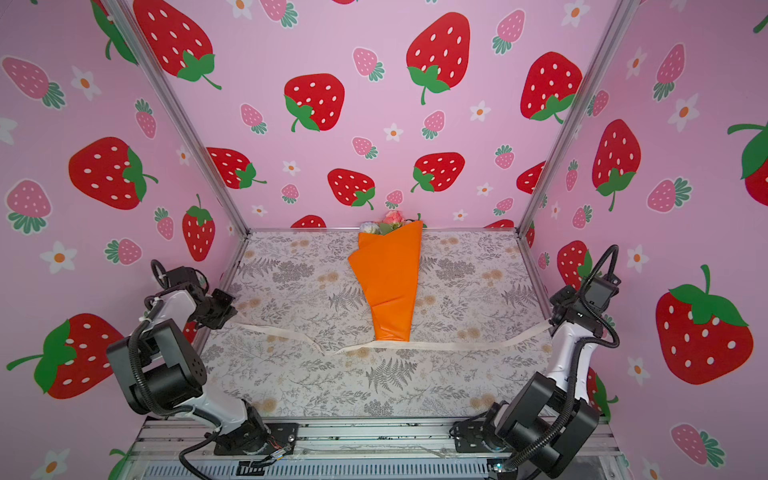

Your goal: Tie the bouquet of fake flowers

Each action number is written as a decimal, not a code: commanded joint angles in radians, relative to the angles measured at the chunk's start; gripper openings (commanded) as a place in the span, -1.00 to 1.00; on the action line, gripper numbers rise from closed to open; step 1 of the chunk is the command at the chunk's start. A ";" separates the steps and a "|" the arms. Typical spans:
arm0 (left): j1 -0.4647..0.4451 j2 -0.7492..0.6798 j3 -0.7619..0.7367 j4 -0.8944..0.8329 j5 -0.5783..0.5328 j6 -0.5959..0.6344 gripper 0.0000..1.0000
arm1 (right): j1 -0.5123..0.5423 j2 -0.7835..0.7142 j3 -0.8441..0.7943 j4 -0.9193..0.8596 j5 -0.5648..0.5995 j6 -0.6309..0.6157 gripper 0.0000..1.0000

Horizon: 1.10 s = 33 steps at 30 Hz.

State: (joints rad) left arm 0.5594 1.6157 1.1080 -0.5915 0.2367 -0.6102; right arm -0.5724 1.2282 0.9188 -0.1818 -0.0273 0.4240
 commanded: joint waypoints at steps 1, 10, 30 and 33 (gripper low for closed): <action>0.014 -0.027 0.037 -0.058 -0.176 -0.030 -0.96 | -0.006 0.031 0.051 0.045 0.059 0.002 -1.00; 0.017 0.015 0.042 -0.077 -0.307 -0.064 -0.39 | 0.009 0.143 0.104 0.014 -0.039 -0.040 -1.00; -0.169 -0.349 -0.236 0.108 0.106 -0.007 0.17 | 0.093 0.002 0.014 -0.087 -0.138 -0.038 0.09; -0.258 -0.382 -0.283 0.137 0.142 -0.032 0.25 | 0.110 -0.038 0.018 -0.098 -0.167 -0.032 0.17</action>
State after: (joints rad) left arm 0.3584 1.2625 0.8600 -0.5098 0.2981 -0.6319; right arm -0.4778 1.2381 0.9375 -0.2523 -0.1596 0.3943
